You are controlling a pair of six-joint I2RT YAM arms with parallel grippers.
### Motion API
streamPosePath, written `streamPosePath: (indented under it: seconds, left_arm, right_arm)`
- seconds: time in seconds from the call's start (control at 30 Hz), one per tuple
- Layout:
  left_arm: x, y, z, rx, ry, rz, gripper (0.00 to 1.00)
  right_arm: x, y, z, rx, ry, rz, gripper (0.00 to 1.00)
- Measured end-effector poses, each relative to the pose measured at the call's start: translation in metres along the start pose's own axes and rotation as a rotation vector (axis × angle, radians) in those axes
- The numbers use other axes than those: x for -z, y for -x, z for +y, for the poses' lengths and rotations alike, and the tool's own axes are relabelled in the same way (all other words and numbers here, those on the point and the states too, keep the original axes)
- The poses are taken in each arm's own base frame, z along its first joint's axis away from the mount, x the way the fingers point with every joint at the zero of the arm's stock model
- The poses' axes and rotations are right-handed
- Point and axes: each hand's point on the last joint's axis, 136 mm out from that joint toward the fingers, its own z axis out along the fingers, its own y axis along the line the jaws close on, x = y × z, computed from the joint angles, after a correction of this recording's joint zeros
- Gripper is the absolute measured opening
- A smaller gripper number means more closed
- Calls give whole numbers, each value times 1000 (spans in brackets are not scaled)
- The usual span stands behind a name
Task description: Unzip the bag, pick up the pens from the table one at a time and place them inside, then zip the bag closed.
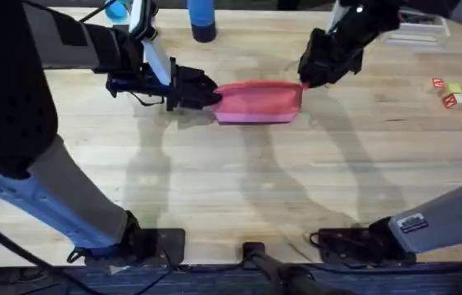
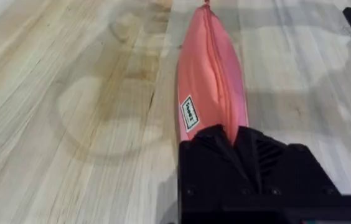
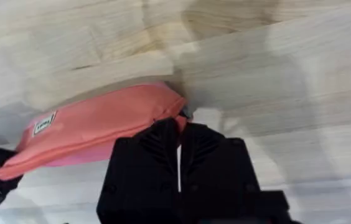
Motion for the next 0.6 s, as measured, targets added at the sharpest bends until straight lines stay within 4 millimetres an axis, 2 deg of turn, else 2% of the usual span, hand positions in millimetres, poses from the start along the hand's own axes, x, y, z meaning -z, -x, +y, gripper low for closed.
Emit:
streamPosePath:
  seconds: [0.37,0.6]
  left_arm:
    - [-3,4,-3,1,-14,-21,42]
    - [-3,4,-3,1,-16,-20,42]
  right_arm:
    - [-2,6,-12,-59,39,19,33]
    - [-33,-11,-30,-74,22,34,33]
